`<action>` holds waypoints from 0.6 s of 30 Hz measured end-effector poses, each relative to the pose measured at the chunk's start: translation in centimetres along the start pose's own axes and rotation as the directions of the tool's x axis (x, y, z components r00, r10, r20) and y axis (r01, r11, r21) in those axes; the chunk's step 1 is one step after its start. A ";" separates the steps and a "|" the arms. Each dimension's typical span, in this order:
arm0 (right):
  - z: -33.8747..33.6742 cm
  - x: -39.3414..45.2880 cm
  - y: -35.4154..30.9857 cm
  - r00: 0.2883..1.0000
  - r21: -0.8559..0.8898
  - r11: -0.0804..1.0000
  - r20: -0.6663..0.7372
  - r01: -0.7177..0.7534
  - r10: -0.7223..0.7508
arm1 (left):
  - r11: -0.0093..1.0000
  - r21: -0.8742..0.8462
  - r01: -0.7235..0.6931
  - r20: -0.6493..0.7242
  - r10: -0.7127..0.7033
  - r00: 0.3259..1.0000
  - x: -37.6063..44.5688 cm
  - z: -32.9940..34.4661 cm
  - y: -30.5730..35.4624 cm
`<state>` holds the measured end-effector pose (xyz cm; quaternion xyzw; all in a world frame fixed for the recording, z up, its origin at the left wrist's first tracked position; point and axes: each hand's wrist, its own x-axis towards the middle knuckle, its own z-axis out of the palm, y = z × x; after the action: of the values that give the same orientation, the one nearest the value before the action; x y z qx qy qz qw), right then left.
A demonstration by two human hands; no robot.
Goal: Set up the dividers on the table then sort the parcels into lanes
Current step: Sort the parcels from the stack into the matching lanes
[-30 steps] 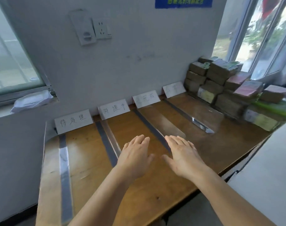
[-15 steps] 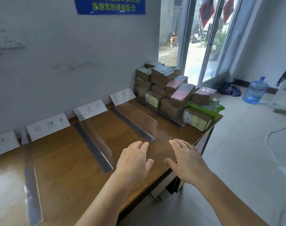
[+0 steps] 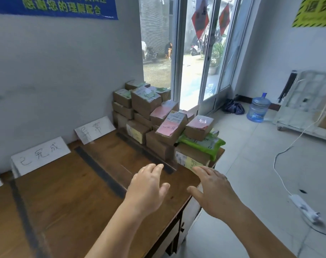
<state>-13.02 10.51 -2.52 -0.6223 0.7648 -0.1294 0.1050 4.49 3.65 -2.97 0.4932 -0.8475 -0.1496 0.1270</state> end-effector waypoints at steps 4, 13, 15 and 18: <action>-1.3 4.4 3.0 0.999 0.030 0.999 -0.040 -0.022 0.023 | 0.999 -0.041 0.020 -0.013 -0.020 1.000 5.8 0.8 1.1; -2.4 13.1 8.2 0.996 0.180 0.982 -0.053 -0.059 0.070 | 0.992 -0.013 0.122 -0.032 -0.122 0.992 16.0 2.1 2.6; -2.6 15.1 9.0 0.996 0.224 0.974 -0.063 -0.044 0.059 | 0.985 -0.017 0.174 -0.036 -0.175 0.984 17.8 2.2 2.5; -3.0 17.6 9.8 0.996 0.256 0.966 -0.074 -0.027 0.047 | 0.967 -0.028 0.254 -0.013 -0.254 0.967 20.2 2.4 2.2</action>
<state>-26.66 -4.63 -2.89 -0.5836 0.7569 -0.2493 0.1559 -7.89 -12.65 -2.97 0.5971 -0.7743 -0.1715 0.1204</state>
